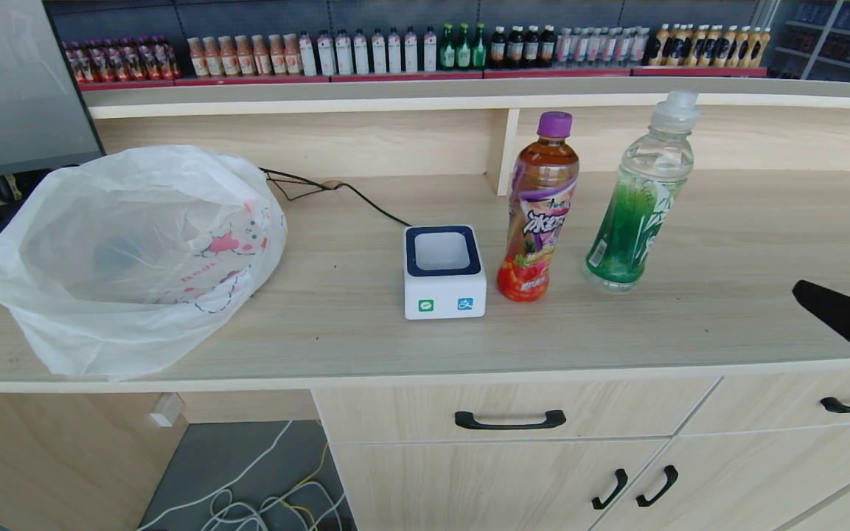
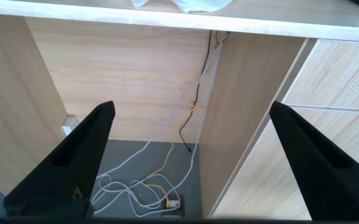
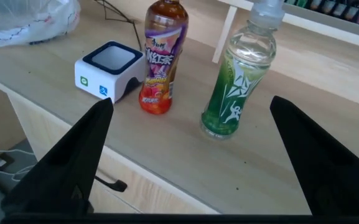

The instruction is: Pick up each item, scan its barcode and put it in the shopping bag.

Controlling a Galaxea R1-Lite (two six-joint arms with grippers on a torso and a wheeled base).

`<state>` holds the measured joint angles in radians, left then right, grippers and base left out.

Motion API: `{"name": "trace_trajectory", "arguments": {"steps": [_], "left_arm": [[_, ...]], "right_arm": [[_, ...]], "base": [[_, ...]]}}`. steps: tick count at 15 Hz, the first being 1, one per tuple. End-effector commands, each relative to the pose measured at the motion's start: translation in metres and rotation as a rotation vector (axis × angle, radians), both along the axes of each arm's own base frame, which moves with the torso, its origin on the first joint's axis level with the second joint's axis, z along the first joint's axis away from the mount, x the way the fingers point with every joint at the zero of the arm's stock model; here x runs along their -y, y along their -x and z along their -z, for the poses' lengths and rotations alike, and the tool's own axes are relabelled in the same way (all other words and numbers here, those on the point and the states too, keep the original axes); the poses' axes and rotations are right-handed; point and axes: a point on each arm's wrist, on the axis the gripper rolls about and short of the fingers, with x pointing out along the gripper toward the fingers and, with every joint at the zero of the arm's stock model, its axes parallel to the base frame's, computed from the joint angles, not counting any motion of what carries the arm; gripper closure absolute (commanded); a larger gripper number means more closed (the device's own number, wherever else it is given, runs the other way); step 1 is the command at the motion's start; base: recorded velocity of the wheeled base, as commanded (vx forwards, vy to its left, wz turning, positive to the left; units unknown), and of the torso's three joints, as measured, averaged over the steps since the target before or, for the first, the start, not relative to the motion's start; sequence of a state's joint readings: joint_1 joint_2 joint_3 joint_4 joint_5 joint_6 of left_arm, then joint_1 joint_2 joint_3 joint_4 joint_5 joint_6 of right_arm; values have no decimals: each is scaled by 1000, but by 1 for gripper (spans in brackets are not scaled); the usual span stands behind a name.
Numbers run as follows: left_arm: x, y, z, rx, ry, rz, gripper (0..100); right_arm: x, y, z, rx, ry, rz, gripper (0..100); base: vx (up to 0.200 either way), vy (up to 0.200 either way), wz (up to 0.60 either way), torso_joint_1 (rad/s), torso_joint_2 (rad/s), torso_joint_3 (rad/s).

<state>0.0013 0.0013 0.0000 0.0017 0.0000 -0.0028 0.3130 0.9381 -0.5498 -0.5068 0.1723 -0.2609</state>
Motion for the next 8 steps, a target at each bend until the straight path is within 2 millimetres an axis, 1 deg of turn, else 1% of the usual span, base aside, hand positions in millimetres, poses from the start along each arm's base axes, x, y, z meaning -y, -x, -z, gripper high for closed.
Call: {"name": "trace_trajectory", "arguments": {"steps": [1,4,5,8], "left_arm": [[0,0,0,0,0,0,0],[0,0,0,0,0,0,0],[0,0,0,0,0,0,0],[0,0,0,0,0,1,0]], "right_arm": [[-14,-35,13,-70,24,-12,0],[-19,-51,18,-80,23,13,0],[-20,-54,19,-82,23,16,0],[-29,-74,25,-81,15,4,0]], "base": [[0,0,0,0,0,0],[0,0,0,0,0,0],[0,0,0,0,0,0],[0,0,0,0,0,0]]}}
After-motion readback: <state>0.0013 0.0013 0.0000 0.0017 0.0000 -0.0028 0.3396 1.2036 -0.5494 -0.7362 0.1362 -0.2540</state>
